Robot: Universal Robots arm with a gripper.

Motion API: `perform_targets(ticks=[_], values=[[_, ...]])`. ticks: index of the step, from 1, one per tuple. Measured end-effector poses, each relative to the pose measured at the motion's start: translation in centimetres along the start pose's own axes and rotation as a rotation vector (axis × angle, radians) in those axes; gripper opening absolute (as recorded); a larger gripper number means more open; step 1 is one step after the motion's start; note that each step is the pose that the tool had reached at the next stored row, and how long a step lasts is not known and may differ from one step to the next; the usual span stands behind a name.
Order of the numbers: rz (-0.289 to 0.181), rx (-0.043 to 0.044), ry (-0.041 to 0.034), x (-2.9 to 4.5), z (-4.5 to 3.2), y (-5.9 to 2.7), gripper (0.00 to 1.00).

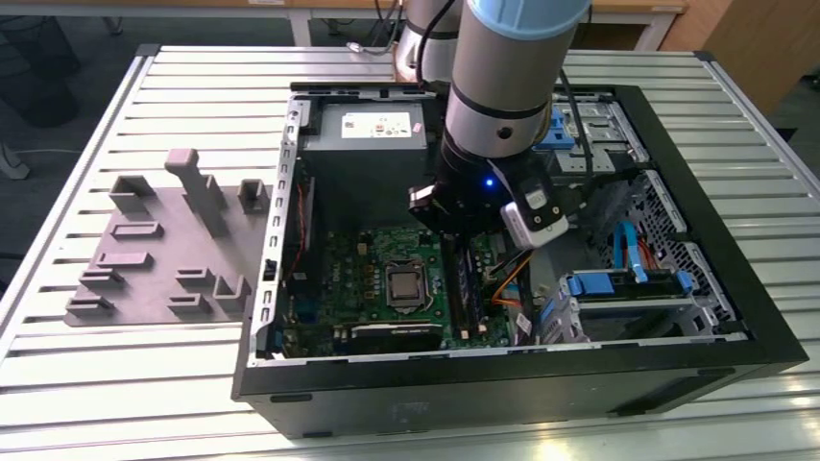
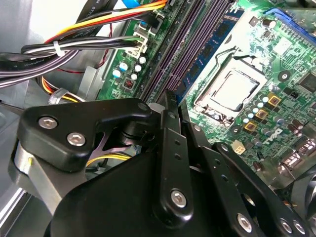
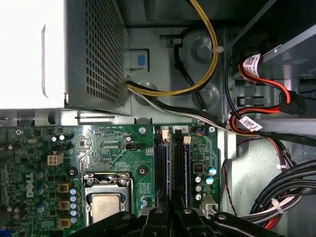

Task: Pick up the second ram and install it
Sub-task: 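Insert the second ram into the second slot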

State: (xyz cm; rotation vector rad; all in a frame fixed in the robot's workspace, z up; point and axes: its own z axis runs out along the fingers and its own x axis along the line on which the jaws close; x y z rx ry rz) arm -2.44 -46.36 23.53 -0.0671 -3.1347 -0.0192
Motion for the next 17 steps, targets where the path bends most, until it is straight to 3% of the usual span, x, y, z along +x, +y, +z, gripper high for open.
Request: perform_targets(ticks=[6, 10, 17], values=[[0.000, -0.0032, 0.0000, -0.02, 0.09, -0.09, 0.14], [0.000, -0.0128, 0.0005, -0.03, 0.37, -0.18, 0.14], [0.000, -0.0136, 0.0009, -0.05, 0.78, -0.59, 0.14]])
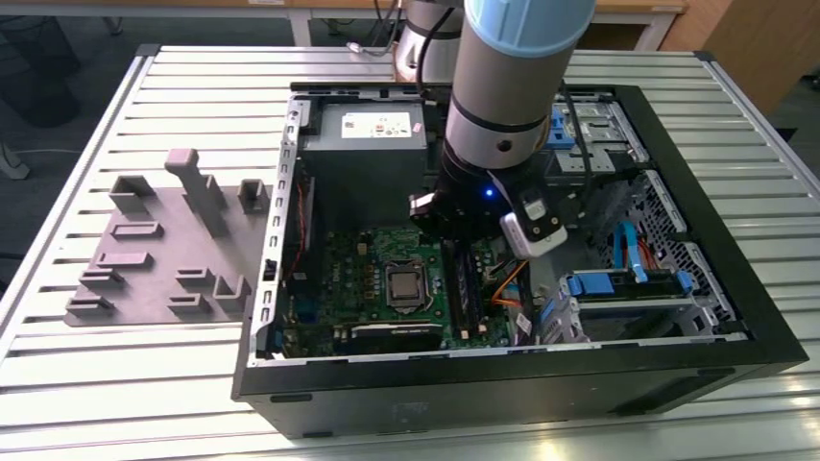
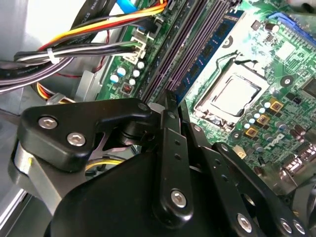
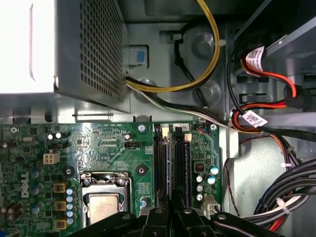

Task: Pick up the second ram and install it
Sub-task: 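Insert the second ram into the second slot, then press down the second ram until it locks into place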

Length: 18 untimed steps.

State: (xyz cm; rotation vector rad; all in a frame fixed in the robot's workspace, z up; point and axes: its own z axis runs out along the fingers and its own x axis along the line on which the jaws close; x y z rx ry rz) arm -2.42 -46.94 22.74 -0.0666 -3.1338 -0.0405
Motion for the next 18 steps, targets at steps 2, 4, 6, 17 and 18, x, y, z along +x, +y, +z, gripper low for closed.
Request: perform_targets(ticks=[2, 4, 6, 17, 18], values=[[-0.002, 0.0002, 0.0002, -0.01, 0.16, -0.17, 0.14], [-0.003, 0.0000, 0.0002, -0.02, 0.26, -0.36, 0.14], [-0.003, 0.0001, 0.0002, -0.02, 0.30, -0.48, 0.14], [-0.003, 0.0009, 0.0002, -0.03, 0.70, -0.82, 0.14], [-0.003, 0.0010, 0.0002, -0.03, 0.73, -0.86, 0.14]])
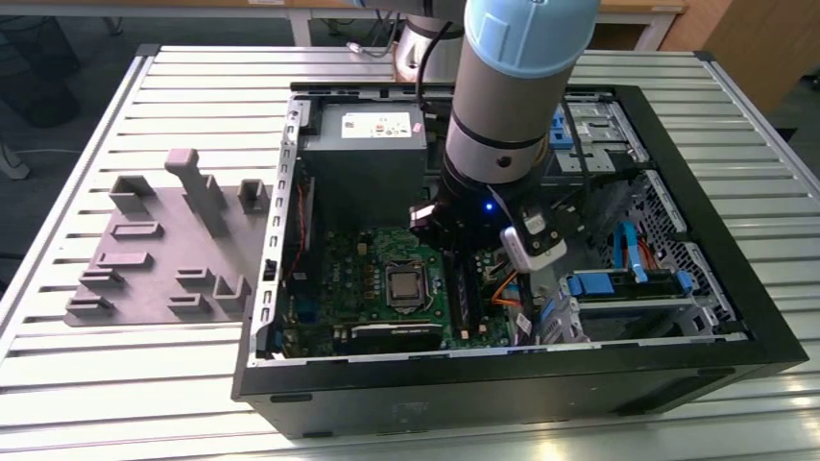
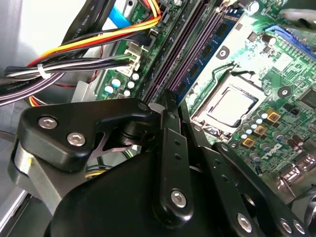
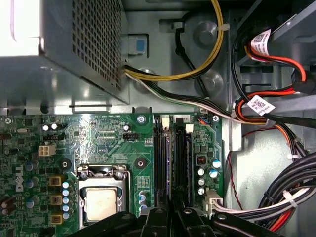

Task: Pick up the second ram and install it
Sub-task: 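Press down the second ram until it locks into place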

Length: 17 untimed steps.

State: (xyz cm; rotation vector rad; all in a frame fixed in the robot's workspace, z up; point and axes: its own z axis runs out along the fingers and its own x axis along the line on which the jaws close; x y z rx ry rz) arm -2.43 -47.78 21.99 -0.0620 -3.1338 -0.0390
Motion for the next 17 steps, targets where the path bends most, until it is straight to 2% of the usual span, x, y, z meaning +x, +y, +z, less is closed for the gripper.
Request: perform_targets(ticks=[17], values=[[0.000, -0.0001, 0.0005, 0.07, 0.54, -0.10, 0.14]])
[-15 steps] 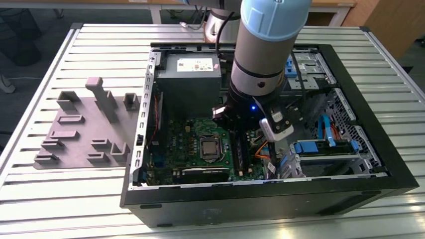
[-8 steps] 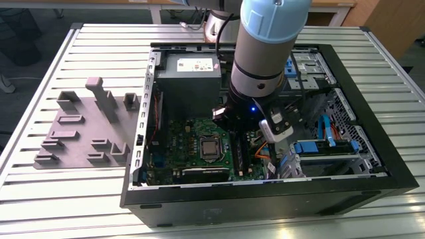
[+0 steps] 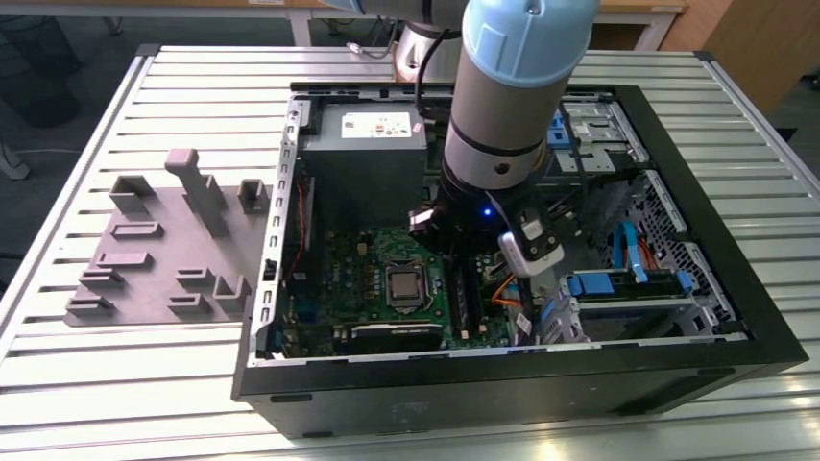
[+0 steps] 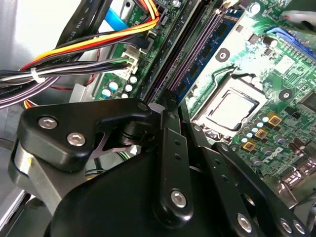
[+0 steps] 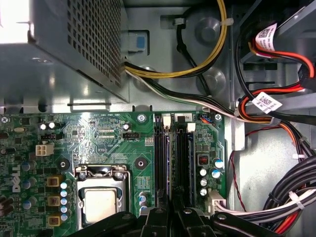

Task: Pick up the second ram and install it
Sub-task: 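Press down the second ram until it locks into place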

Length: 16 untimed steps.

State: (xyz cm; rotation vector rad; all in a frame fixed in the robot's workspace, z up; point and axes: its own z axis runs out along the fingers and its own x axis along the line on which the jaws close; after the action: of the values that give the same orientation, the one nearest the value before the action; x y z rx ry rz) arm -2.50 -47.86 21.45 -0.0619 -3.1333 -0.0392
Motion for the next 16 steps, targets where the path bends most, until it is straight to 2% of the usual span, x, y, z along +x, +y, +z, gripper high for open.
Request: perform_targets(ticks=[16], values=[[0.000, 0.0001, 0.0001, 0.10, 0.31, -0.01, 0.14]])
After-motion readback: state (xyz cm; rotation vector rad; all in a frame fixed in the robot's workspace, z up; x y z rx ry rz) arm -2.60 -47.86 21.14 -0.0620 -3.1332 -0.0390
